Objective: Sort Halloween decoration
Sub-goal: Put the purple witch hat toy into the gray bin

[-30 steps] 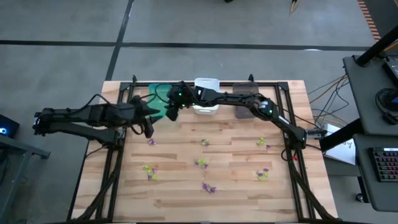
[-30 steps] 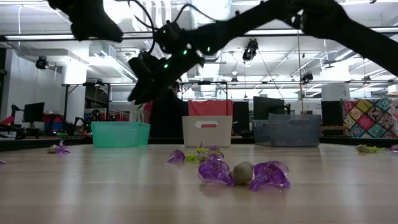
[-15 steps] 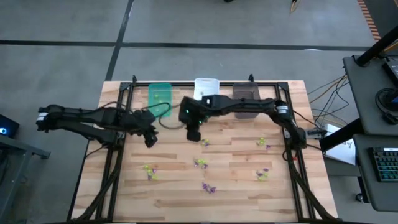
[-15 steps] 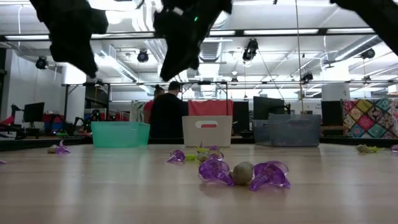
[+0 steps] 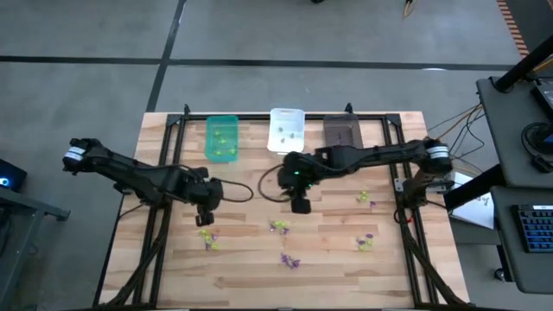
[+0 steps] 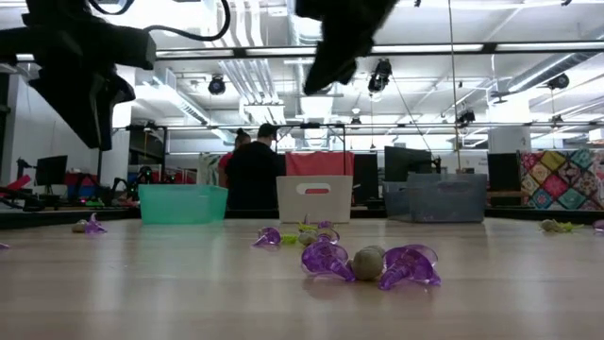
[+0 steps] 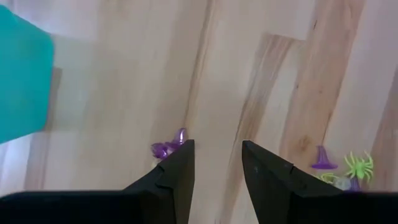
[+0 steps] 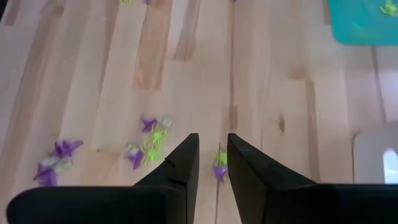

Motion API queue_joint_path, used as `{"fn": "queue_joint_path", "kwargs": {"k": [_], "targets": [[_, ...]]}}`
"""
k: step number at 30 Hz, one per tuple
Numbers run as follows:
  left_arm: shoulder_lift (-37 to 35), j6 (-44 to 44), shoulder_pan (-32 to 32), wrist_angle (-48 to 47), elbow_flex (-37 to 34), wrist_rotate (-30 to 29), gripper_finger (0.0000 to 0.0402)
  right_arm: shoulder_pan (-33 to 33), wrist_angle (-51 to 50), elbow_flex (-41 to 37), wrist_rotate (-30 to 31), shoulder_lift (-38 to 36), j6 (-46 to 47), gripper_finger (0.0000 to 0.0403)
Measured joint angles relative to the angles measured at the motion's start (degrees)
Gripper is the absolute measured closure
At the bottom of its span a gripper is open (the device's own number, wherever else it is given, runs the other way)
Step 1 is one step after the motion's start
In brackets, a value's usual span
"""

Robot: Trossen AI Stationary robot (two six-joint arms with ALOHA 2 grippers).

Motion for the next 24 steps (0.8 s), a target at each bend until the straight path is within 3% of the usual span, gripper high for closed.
{"fn": "queue_joint_path", "kwargs": {"k": [13, 24], "targets": [[8.84, 3.08, -0.85, 1.67, -4.53, -1.75, 0.0286, 0.81, 14.03, -18.34, 0.01, -13.98, 3.64, 0.033], [12.33, 6.0, -0.82, 8.66, -7.45, -4.13, 0.0286, 0.81, 17.96, -24.38, 0.02, -14.97, 4.64, 0.0328]]}}
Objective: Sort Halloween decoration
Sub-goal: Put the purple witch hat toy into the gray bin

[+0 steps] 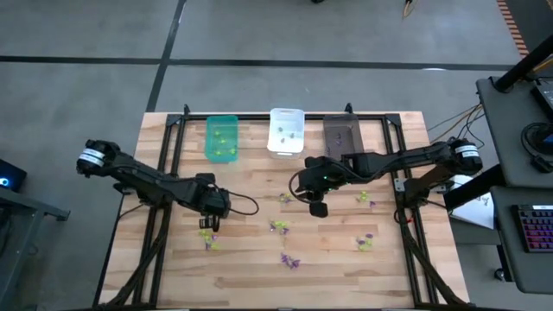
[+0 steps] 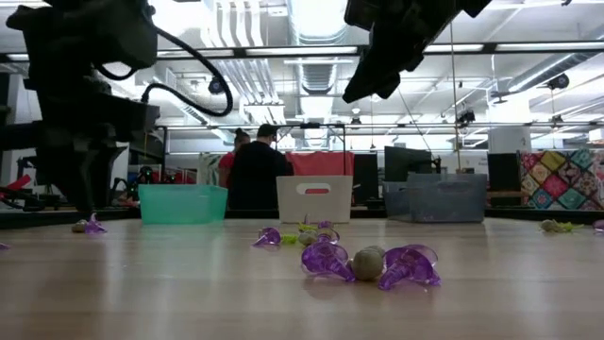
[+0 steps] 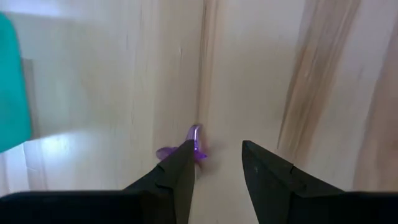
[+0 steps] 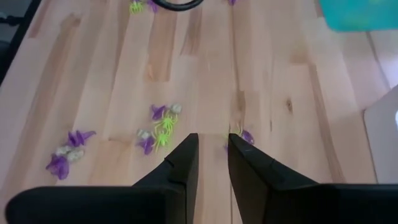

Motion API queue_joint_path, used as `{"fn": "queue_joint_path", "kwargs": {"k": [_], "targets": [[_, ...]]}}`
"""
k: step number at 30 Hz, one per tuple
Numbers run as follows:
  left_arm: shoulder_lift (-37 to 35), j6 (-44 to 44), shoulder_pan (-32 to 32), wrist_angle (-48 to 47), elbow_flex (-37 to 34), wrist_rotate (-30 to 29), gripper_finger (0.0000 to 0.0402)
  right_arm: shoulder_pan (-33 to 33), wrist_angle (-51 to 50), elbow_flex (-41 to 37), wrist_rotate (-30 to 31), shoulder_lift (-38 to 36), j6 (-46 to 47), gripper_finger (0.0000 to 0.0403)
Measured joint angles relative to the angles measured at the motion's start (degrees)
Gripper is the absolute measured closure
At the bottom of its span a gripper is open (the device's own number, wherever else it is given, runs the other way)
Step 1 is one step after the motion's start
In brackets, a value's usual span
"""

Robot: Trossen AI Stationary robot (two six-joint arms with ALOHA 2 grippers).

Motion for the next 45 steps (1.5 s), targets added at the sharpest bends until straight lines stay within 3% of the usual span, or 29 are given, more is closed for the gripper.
{"fn": "queue_joint_path", "kwargs": {"k": [11, 20, 25, 31, 45], "targets": [[8.36, -0.43, 1.84, 0.13, 0.04, -1.57, 0.0286, 0.0, 0.34, 0.09, 0.01, 0.13, -0.02, 0.0328], [9.7, -0.59, 1.73, 0.19, 0.17, -2.32, 0.0289, 0.0, 0.22, 0.13, 0.02, 0.13, -0.03, 0.0335], [8.1, -0.42, 1.79, 1.38, 0.19, -1.62, 0.0321, 0.0, 0.18, 0.13, 0.02, 0.15, 0.33, 0.0335], [7.64, 0.28, 1.81, 3.13, 0.79, -0.43, 0.0392, 0.0, 0.15, 0.13, 0.02, 0.17, 0.35, 0.0335], [4.4, 2.36, 1.79, 8.89, 2.12, 3.1, 0.0401, 0.0, 0.18, 0.13, 0.02, 0.17, 1.06, 0.0335]]}}
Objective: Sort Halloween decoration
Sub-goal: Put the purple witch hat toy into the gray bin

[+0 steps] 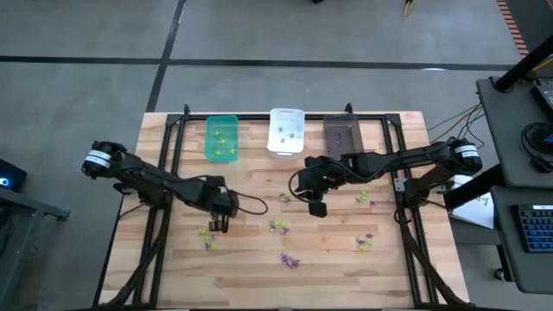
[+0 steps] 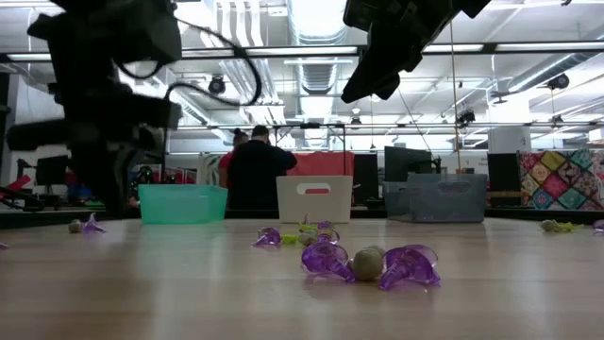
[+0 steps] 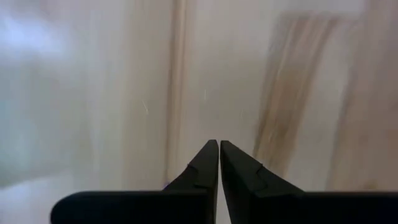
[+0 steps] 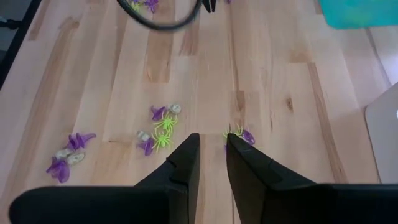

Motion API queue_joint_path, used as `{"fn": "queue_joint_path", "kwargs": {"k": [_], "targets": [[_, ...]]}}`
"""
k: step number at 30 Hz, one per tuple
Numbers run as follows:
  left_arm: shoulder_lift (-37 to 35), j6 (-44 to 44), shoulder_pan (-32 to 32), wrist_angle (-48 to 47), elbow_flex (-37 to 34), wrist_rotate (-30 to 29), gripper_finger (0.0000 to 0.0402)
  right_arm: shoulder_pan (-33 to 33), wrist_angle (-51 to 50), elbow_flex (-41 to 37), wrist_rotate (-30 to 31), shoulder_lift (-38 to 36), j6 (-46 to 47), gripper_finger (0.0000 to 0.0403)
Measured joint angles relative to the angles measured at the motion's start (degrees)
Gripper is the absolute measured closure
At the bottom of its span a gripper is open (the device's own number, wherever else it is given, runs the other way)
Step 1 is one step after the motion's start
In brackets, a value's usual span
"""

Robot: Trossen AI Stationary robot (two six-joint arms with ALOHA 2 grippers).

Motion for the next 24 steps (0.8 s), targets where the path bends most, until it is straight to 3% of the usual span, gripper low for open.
{"fn": "queue_joint_path", "kwargs": {"k": [9, 19, 24], "targets": [[-6.52, -1.24, 0.31, -15.42, 2.56, -0.02, 0.0396, 0.0, 0.18, 0.0, 0.01, 0.0, 0.78, 0.0335], [-4.6, -1.4, 0.34, -12.0, 0.89, -0.27, 0.0296, 0.0, 1.49, 0.0, 0.0, 0.02, 0.78, 0.0335], [-0.83, -0.85, 0.42, -10.86, -0.52, -0.62, 0.0276, 0.0, 1.47, -0.02, 0.01, 0.02, 0.8, 0.0335]]}}
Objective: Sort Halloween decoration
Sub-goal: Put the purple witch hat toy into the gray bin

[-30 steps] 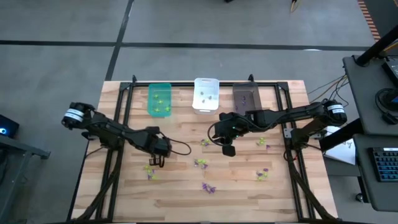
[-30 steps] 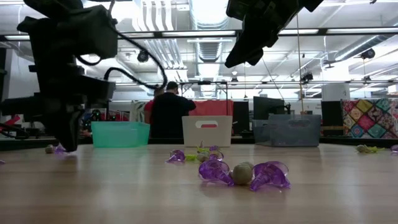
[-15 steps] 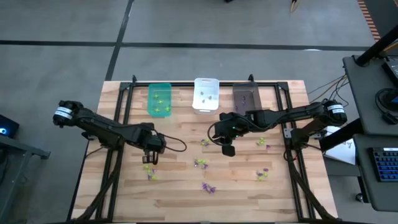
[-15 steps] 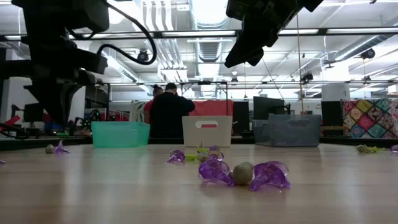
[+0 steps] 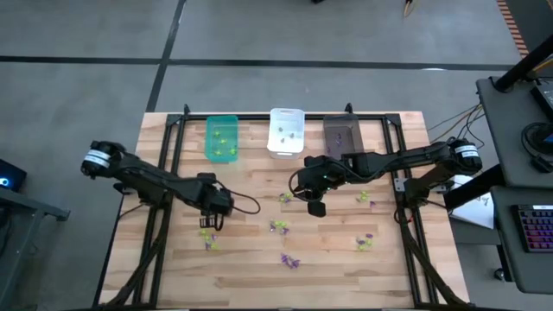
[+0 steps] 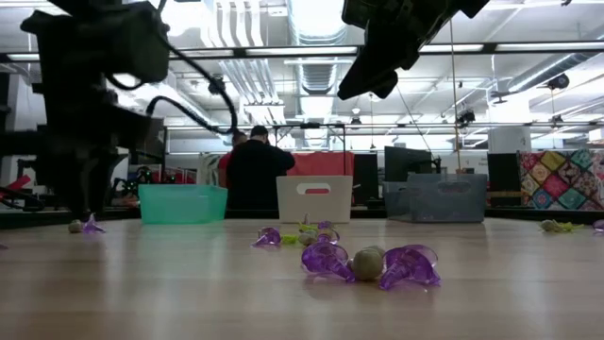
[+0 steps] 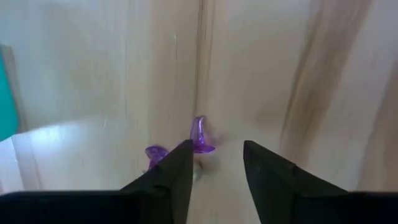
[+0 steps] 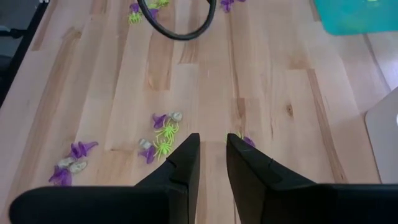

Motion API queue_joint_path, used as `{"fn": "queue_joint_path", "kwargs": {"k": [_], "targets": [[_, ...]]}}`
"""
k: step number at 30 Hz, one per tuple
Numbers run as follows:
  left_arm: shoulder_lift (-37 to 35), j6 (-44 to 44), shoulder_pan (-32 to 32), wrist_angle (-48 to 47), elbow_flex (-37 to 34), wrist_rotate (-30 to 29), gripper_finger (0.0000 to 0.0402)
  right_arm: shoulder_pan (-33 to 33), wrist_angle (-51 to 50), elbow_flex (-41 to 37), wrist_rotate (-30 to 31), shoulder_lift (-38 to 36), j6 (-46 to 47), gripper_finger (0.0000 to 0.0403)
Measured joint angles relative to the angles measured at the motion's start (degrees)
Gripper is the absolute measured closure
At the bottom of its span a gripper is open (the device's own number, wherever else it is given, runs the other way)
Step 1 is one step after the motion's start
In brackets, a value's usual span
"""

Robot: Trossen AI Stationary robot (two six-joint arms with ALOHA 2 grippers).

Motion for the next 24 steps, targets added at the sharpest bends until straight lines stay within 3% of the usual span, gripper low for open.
{"fn": "queue_joint_path", "kwargs": {"k": [15, 24], "targets": [[5.86, -0.46, 0.11, 1.23, -0.38, -2.92, 0.028, 0.0, -0.03, -0.04, -0.01, 0.0, 0.0, 0.0335], [5.81, -0.83, 0.11, 2.42, -0.4, -3.01, 0.0353, 0.0, -0.03, -0.07, -0.01, 0.0, 0.0, 0.0335]]}}
